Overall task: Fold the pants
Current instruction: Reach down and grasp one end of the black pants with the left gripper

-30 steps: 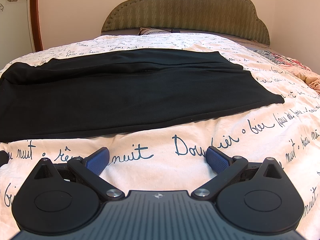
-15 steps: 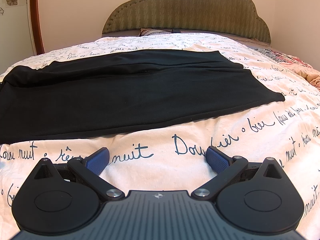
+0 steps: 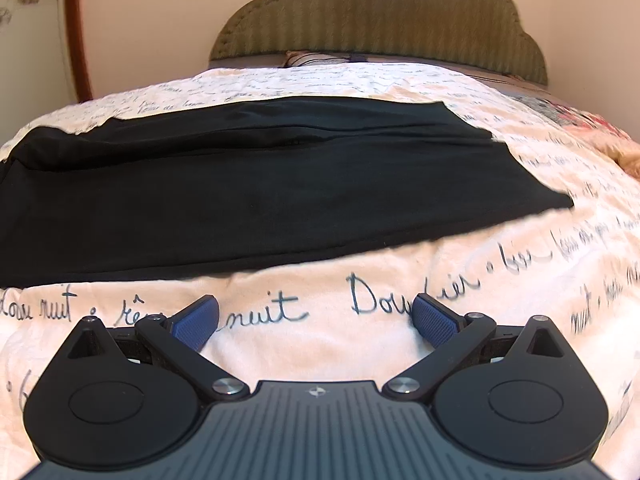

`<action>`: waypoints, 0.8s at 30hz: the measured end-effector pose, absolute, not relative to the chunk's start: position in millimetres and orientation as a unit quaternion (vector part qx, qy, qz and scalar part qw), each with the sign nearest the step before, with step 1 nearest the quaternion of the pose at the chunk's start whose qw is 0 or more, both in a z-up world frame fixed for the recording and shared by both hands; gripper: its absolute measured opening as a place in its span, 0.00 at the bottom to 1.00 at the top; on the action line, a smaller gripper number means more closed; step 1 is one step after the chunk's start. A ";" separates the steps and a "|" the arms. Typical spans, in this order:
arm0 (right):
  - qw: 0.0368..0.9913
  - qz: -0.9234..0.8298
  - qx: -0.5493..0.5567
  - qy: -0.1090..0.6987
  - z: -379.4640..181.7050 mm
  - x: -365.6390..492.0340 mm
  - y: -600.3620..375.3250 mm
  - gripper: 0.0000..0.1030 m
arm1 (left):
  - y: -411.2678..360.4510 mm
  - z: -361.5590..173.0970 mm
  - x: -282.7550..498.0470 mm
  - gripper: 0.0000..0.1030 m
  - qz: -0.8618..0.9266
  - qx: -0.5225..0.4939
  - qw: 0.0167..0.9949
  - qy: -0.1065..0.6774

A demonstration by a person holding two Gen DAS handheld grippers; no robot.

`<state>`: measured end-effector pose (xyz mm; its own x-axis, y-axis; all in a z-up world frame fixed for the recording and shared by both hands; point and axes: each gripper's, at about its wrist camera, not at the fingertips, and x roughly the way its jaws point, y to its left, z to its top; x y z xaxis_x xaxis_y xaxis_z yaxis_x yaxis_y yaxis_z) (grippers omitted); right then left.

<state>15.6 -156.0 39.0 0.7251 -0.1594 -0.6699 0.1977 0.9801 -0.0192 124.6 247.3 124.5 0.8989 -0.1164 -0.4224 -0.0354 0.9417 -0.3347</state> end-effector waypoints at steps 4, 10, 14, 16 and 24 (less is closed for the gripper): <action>0.947 -0.056 0.021 0.314 73.0 34.2 -152.6 1.00 | 294.1 104.2 215.2 0.99 -0.068 -0.262 0.916 0.295; 0.959 0.011 -0.058 0.278 118.4 106.6 -123.0 1.00 | 336.0 44.2 296.4 0.98 -0.076 -0.339 0.868 0.354; 0.957 0.045 -0.103 0.268 128.2 150.5 -106.0 1.00 | 352.0 27.2 322.1 0.98 -0.075 -0.346 0.857 0.374; 0.956 0.063 -0.115 0.263 129.2 168.2 -100.2 1.00 | 353.2 22.0 328.6 0.98 -0.094 -0.349 0.854 0.375; 0.950 0.116 -0.093 0.274 122.6 220.7 -80.6 1.00 | 337.2 27.9 341.0 0.97 -0.172 -0.370 0.844 0.349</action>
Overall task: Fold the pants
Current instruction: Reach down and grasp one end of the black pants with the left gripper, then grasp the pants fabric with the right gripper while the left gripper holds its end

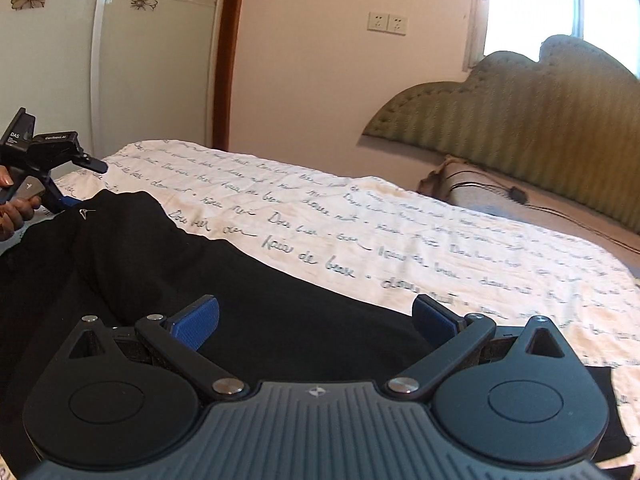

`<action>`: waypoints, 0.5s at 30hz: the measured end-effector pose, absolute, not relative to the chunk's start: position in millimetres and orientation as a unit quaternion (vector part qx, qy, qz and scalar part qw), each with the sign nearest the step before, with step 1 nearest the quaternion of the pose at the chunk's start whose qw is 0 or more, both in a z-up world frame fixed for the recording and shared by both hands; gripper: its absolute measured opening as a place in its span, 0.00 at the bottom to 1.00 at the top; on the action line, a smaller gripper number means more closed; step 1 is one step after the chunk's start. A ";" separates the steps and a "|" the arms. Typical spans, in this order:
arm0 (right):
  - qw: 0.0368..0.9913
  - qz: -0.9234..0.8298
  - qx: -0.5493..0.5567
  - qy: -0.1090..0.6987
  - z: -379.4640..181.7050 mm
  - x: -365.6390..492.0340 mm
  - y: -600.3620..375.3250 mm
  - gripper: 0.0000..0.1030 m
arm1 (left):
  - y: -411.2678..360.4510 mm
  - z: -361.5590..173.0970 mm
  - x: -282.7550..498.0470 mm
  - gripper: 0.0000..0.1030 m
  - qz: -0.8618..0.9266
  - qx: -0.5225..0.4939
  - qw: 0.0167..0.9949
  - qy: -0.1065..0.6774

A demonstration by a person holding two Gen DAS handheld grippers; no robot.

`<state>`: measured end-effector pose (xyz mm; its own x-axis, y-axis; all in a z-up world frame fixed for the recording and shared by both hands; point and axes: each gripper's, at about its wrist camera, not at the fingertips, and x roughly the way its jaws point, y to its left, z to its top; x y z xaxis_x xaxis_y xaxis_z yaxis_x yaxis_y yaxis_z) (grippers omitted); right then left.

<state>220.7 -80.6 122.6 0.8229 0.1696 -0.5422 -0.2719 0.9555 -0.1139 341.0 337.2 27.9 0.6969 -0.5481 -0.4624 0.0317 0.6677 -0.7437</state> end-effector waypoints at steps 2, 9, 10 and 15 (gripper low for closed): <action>0.948 0.126 -0.097 0.277 118.8 225.6 -76.3 1.00 | 332.0 27.6 343.3 0.96 -0.177 -0.353 0.851 0.345; 0.938 0.188 -0.112 0.271 102.5 250.4 -74.0 1.00 | 330.1 13.1 356.4 0.25 -0.110 -0.280 0.873 0.383; 0.933 0.207 -0.116 0.271 100.5 257.8 -74.6 1.00 | 332.8 14.4 354.8 0.11 -0.107 -0.281 0.875 0.380; 0.891 0.271 -0.134 0.338 92.1 315.7 -85.7 1.00 | 321.1 45.0 322.4 0.06 -0.122 -0.208 0.922 0.303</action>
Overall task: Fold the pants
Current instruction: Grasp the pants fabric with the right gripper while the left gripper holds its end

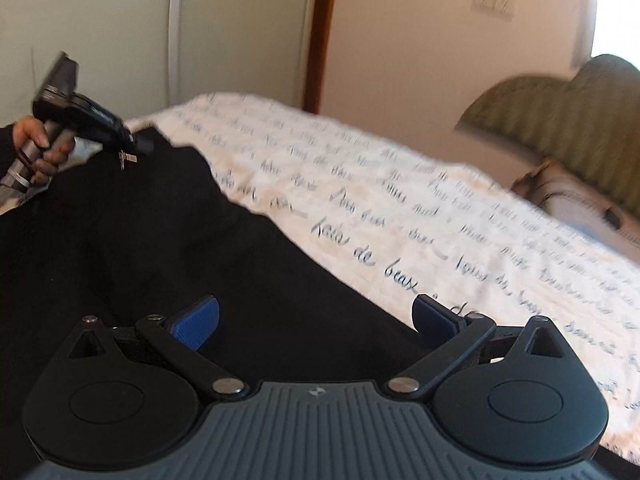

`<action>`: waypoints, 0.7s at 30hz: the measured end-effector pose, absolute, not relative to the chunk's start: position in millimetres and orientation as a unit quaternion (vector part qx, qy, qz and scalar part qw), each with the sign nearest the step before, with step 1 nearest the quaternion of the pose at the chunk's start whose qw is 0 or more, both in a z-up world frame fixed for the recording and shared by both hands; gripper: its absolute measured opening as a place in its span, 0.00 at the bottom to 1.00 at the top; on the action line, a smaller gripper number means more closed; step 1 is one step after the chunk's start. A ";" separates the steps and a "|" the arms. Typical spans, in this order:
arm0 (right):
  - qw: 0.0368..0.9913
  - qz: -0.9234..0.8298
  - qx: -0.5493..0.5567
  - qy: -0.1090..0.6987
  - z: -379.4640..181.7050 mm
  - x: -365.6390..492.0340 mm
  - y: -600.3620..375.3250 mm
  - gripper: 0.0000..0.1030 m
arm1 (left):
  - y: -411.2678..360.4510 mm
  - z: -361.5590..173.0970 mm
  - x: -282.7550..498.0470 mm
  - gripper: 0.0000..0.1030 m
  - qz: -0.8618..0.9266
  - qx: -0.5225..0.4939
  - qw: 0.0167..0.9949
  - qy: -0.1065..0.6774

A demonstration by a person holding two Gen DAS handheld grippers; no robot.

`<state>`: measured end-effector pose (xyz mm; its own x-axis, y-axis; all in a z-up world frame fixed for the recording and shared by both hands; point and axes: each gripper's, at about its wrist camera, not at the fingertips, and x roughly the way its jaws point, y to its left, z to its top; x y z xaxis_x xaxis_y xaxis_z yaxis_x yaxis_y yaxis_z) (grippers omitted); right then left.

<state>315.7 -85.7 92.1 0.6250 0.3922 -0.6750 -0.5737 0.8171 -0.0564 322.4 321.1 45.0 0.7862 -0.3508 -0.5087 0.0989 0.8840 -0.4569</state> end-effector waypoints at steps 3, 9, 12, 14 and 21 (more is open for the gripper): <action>0.871 0.286 -0.088 0.389 88.5 358.6 -100.8 1.00 | 312.9 74.6 290.0 0.06 -0.168 -0.187 0.939 0.235; 0.829 0.349 -0.083 0.429 77.2 403.9 -98.6 1.00 | 307.0 108.0 229.8 0.05 -0.253 -0.178 0.940 0.145; 0.811 0.371 -0.116 0.438 69.3 411.9 -82.2 1.00 | 303.1 114.5 208.4 0.04 -0.277 -0.168 0.937 0.131; 0.796 0.391 -0.129 0.444 64.6 416.5 -72.4 1.00 | 300.7 116.7 196.7 0.04 -0.289 -0.162 0.935 0.125; 0.758 0.429 -0.132 0.473 57.2 431.4 -56.0 0.42 | 311.0 105.7 173.4 0.04 -0.276 -0.169 0.937 0.130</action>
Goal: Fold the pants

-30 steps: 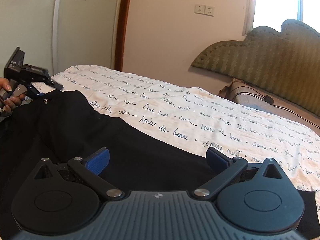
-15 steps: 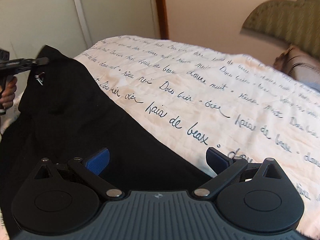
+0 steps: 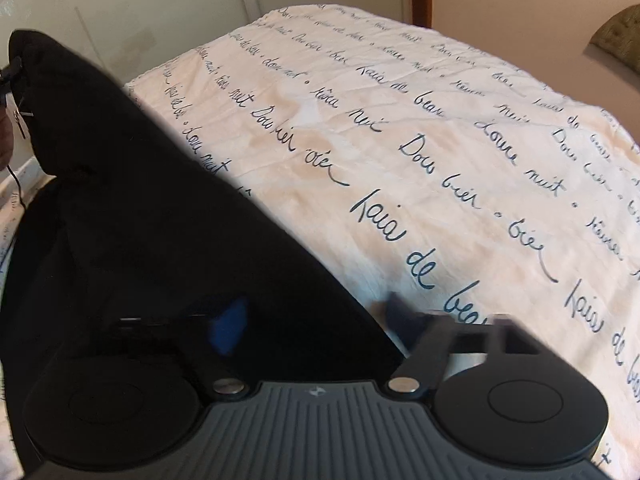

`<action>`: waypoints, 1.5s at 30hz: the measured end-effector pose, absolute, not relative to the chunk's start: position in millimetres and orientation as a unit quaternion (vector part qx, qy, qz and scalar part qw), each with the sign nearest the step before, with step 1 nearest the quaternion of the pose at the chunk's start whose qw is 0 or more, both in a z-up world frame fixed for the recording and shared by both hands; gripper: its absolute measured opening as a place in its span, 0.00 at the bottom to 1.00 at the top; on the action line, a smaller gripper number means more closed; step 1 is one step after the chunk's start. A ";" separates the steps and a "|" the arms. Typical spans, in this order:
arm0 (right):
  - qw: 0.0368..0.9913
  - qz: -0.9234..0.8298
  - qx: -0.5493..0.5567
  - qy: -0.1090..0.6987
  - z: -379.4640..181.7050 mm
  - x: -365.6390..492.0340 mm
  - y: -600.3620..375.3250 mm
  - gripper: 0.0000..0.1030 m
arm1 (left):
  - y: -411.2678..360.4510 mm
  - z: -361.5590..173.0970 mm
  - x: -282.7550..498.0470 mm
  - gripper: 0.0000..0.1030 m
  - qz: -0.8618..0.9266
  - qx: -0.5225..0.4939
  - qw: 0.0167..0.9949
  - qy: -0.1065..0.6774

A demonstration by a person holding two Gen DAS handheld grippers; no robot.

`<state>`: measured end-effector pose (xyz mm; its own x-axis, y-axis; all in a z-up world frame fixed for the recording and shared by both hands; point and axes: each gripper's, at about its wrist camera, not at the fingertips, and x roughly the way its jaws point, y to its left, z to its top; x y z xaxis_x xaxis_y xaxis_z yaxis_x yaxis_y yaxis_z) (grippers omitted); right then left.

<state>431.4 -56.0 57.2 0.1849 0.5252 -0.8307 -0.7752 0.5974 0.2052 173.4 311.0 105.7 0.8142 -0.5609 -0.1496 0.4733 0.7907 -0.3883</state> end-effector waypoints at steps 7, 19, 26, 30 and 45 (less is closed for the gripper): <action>0.778 0.427 -0.115 0.446 84.8 408.7 -63.3 0.09 | 329.0 94.6 177.1 0.04 -0.242 -0.210 0.937 0.138; 0.783 0.467 -0.065 0.406 119.9 251.3 -67.1 0.07 | 353.5 79.7 116.1 0.22 -0.211 -0.283 0.916 0.189; 0.786 0.440 -0.030 0.433 78.4 226.4 -56.4 0.07 | 361.0 66.3 70.3 0.65 -0.108 -0.286 0.908 0.286; 0.801 0.440 -0.010 0.406 95.5 222.5 -62.1 0.07 | 365.5 74.9 29.9 0.82 -0.096 -0.328 0.899 0.274; 0.817 0.434 0.019 0.380 116.1 224.7 -58.4 0.07 | 320.6 29.2 57.6 0.85 0.017 -0.586 0.753 0.298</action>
